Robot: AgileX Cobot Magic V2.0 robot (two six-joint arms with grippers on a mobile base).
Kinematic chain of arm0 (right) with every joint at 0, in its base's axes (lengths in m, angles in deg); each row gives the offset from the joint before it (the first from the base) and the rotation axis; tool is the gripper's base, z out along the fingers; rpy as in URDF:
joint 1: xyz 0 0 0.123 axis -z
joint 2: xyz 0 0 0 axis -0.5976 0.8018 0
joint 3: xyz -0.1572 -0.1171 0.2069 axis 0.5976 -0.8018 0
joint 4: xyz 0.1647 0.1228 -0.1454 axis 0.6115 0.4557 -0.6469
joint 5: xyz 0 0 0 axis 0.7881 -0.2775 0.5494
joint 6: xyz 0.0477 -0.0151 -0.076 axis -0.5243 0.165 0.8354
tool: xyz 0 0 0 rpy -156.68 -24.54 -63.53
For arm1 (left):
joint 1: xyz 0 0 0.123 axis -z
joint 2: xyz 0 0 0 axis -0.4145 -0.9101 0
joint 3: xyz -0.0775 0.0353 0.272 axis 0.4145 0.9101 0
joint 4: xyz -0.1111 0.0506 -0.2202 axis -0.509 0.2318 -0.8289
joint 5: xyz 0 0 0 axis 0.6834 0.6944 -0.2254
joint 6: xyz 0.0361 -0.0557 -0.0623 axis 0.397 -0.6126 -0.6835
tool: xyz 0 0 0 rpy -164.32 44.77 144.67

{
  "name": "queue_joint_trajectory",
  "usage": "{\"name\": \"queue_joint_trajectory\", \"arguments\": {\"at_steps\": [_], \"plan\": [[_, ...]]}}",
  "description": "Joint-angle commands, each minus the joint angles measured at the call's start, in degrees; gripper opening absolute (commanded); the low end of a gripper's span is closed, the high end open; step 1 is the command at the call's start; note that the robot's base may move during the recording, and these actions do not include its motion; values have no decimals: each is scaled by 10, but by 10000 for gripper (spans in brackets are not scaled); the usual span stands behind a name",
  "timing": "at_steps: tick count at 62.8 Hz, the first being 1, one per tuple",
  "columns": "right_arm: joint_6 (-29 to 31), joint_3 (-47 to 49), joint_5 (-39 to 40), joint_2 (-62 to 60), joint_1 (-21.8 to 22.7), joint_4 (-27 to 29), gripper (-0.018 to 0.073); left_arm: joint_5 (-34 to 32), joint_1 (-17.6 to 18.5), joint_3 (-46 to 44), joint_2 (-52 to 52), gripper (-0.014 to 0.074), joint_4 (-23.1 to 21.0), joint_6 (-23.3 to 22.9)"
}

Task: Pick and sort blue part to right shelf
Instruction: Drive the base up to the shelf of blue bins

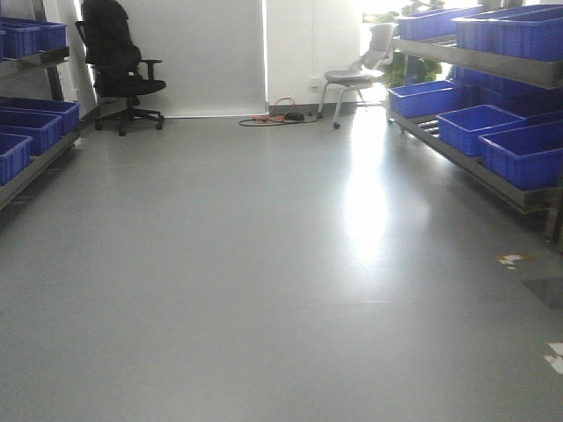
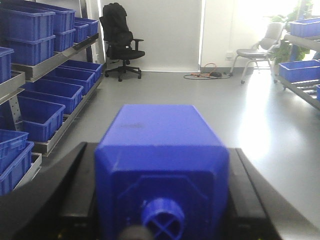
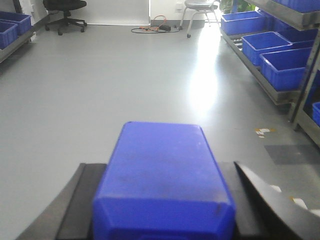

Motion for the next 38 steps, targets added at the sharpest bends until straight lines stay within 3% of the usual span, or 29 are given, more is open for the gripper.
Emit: {"name": "queue_joint_trajectory", "arguments": {"at_steps": [1,38], "plan": [[2,17,54,3,2,-1,431,-52,0,-17,-5,335,5,1],[2,17,54,3,2,-1,431,-52,0,-17,-5,335,5,1]]}}
